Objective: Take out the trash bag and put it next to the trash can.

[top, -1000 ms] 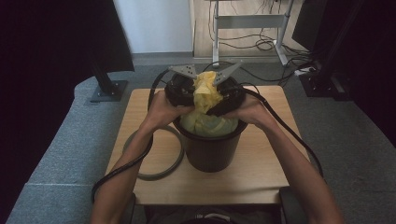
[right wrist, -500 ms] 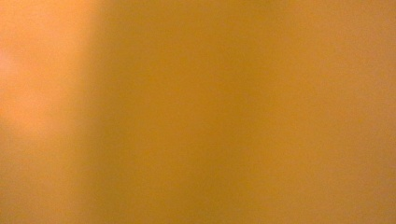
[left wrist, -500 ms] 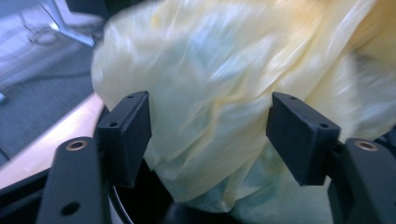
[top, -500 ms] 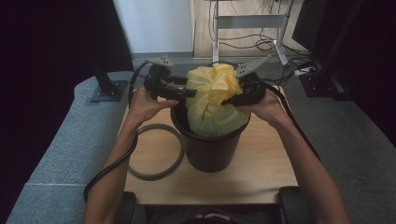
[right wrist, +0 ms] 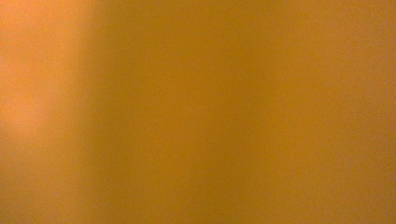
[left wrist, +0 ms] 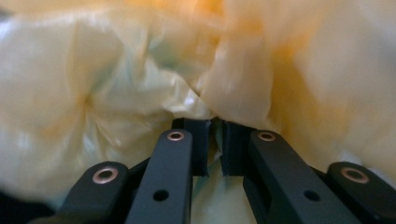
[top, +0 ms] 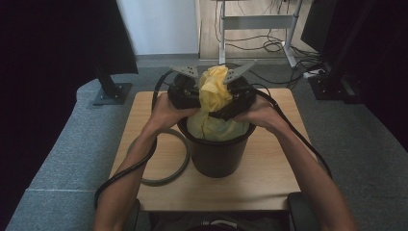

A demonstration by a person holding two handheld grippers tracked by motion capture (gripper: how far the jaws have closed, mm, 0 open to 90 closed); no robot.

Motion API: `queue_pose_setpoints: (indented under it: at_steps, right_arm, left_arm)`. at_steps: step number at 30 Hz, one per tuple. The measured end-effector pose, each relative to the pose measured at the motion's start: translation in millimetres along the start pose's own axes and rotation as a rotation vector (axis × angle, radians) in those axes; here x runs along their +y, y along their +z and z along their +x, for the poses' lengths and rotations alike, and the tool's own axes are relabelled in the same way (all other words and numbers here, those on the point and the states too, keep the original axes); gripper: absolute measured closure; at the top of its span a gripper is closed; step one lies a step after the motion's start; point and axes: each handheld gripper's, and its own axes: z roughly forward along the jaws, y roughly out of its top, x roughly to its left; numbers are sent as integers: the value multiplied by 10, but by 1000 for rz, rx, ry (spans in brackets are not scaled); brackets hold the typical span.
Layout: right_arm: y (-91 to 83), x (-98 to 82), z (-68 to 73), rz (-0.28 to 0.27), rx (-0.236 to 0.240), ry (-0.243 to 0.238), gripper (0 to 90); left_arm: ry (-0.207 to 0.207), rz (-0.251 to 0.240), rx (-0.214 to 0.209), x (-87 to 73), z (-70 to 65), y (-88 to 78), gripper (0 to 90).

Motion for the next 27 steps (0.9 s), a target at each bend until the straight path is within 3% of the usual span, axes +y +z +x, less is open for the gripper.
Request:
queue_pose_setpoints:
  at_steps: [3, 5, 7, 9, 12, 14, 18, 22, 24, 27]
  right_arm:
    - [-19, -5, 24, -1, 28, -47, 612]
    - [-39, -20, 29, -6, 19, -57, 765]
    - [-59, -41, 21, -19, 14, -71, 832]
    - [-79, -47, 5, -21, 14, -69, 848]
    - [-119, -47, -23, -15, -7, -69, 849]
    - [-161, -47, -48, -18, -17, -62, 848]
    - [-251, -39, -75, -57, -5, -38, 845]
    - [-229, 0, -53, -77, 49, -35, 812]
    - [-158, 19, -21, -67, 66, -35, 691]
    - [-11, 51, 6, 4, -7, -16, 292]
  left_arm:
    - [-39, -62, -17, -17, 30, -60, 807]
    - [-64, -90, 0, -26, 59, -128, 716]
    - [-88, -115, -3, -41, 89, -206, 619]
    - [-91, -112, 44, -58, 81, -290, 516]
    - [-86, -101, 114, -115, 60, -450, 391]
    - [-84, -95, 138, -173, 62, -556, 376]
    - [-85, -17, 187, -303, 109, -585, 450]
    - [-82, 20, 140, -310, 139, -365, 607]
    - [-63, 9, 117, -242, 105, -238, 654]
    - [-42, 8, 103, -123, 55, -81, 681]
